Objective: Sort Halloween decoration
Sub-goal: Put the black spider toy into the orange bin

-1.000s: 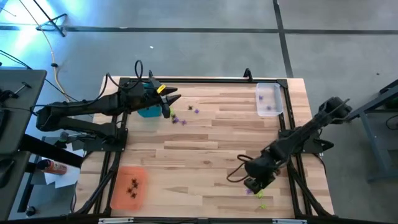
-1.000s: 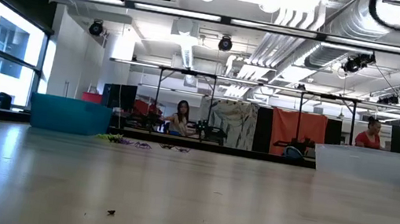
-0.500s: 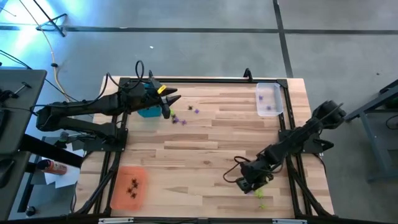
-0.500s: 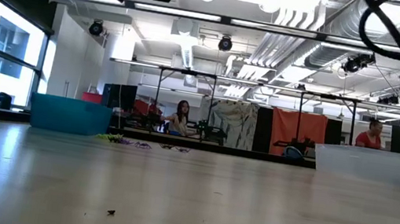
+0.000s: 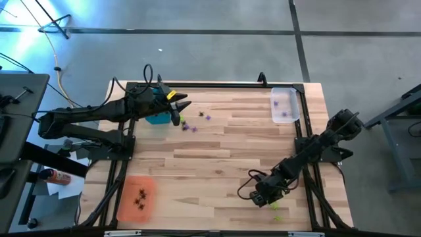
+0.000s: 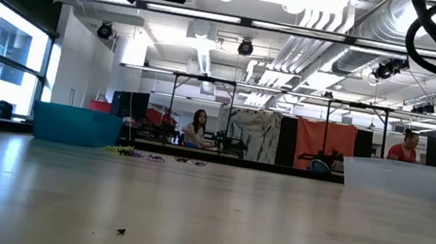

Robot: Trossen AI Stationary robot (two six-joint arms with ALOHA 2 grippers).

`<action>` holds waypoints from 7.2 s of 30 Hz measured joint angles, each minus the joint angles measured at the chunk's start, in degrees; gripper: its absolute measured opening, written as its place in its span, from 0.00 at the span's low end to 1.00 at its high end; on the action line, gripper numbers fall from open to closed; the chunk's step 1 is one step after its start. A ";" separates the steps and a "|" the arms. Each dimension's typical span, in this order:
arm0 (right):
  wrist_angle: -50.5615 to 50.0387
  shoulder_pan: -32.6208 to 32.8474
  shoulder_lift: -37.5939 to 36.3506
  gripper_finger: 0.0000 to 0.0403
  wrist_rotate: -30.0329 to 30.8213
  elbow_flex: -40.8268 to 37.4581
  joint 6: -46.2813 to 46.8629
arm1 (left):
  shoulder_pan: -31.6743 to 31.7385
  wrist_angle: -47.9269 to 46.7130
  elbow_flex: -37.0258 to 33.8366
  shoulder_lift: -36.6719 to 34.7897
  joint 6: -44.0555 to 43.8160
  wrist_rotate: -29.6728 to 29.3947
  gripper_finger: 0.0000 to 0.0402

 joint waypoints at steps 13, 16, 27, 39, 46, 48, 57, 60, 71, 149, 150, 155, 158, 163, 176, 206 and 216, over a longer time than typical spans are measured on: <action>-0.05 1.51 2.80 0.60 -0.58 0.01 0.00 | -0.11 -3.16 0.00 0.00 -2.81 0.37 0.38; -1.89 1.51 2.75 0.60 -1.36 0.02 0.01 | -0.11 -3.16 0.01 0.00 -2.80 0.45 0.38; -6.04 1.81 -0.51 0.60 -7.52 0.11 -3.05 | -0.13 -3.00 0.02 0.00 -2.72 0.47 0.38; -8.68 1.35 -3.58 0.60 2.40 0.16 -3.46 | -0.13 -3.83 0.00 0.00 -2.76 0.47 0.38; -9.60 0.98 -3.52 0.60 6.12 0.15 -3.62 | -0.11 -3.85 0.00 0.00 -2.79 0.47 0.38; -9.60 0.98 -3.10 0.60 6.07 0.15 -3.60 | -0.11 -3.88 0.01 0.00 -2.79 0.47 0.38; -9.02 0.98 -0.72 0.60 5.19 0.13 -4.09 | -0.13 -3.88 0.01 0.00 -3.67 0.47 0.38; -8.92 1.01 -0.62 0.60 4.66 0.13 -4.12 | -0.13 -3.90 0.00 0.00 -3.77 0.47 0.38; -8.64 0.81 -0.62 0.60 8.99 0.13 -4.13 | -0.13 -3.94 0.00 0.00 -3.79 0.47 0.38; -2.46 -14.70 4.26 0.58 27.55 0.35 -92.60 | -0.11 -3.37 0.00 0.00 -11.84 0.47 0.38; -2.54 -14.43 4.30 0.56 27.96 0.35 -92.39 | -0.11 -3.37 0.00 0.00 -11.84 0.47 0.38; -4.17 -13.49 4.40 0.44 28.89 0.39 -91.60 | -0.11 -3.37 0.01 0.00 -11.81 0.47 0.38; -5.07 -12.95 4.44 0.29 29.25 0.42 -91.98 | -0.11 -3.37 0.00 0.00 -11.81 0.44 0.38; -5.68 -12.75 4.42 0.03 28.77 0.37 -92.80 | -0.11 -3.37 0.02 0.00 -11.75 -0.15 0.38; -13.17 -21.54 -4.89 0.00 28.87 -0.11 -99.26 | -0.11 -3.31 4.76 -0.25 -2.36 -1.84 0.38; 56.01 -43.37 -19.30 0.00 6.45 0.13 -88.69 | -1.99 30.92 6.62 22.59 -3.50 28.13 0.38; 58.80 -43.32 -19.33 0.00 6.45 0.11 -88.47 | -1.99 39.20 6.62 26.27 -7.94 35.83 0.38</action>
